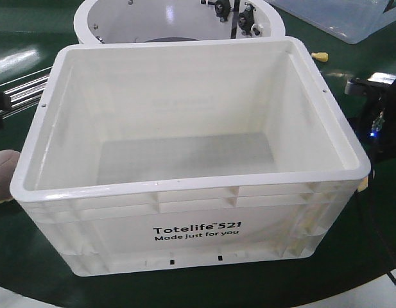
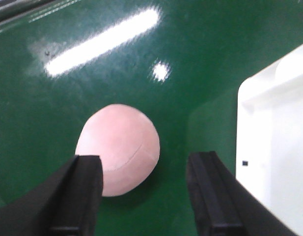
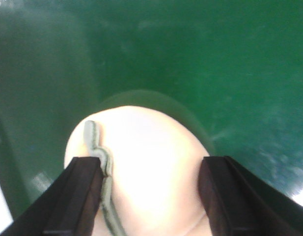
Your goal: Place moving items into box and shelve
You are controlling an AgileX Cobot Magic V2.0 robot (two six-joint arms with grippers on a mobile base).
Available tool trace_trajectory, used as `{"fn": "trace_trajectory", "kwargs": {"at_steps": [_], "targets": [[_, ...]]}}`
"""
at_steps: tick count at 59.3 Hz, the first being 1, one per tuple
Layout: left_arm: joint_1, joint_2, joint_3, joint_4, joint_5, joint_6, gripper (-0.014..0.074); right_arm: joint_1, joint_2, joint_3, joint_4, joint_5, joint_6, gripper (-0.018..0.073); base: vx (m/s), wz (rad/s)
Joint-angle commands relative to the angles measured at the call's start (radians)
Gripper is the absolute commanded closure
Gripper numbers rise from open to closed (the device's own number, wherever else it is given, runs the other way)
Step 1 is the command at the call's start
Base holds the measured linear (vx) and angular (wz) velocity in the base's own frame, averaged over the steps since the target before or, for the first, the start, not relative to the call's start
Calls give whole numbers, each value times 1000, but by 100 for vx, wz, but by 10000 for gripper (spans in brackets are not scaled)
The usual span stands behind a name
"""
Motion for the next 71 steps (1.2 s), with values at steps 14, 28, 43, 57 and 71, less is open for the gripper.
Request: {"fn": "trace_trajectory", "kwargs": {"at_steps": [14,28,43,57,71], "targets": [[-2,70,-24,4,-26,38,99,-1,-10,-20,7,41,-25,69,0,0],[-2,232,-24,43,2,40,99,-1,-10,-20,7,52,-33,69,0,0],[-2,434,-24,150,-2,38,104,-1,-10,-20,10,55,-33,69,0,0],[-2,549,-24,102,4,33,325,-1,-10,-20,13,60,-33,130,0,0],[-2,515,-27,83,36,56,605,-1,-10,-20,54,91,-32,543,0,0]]}}
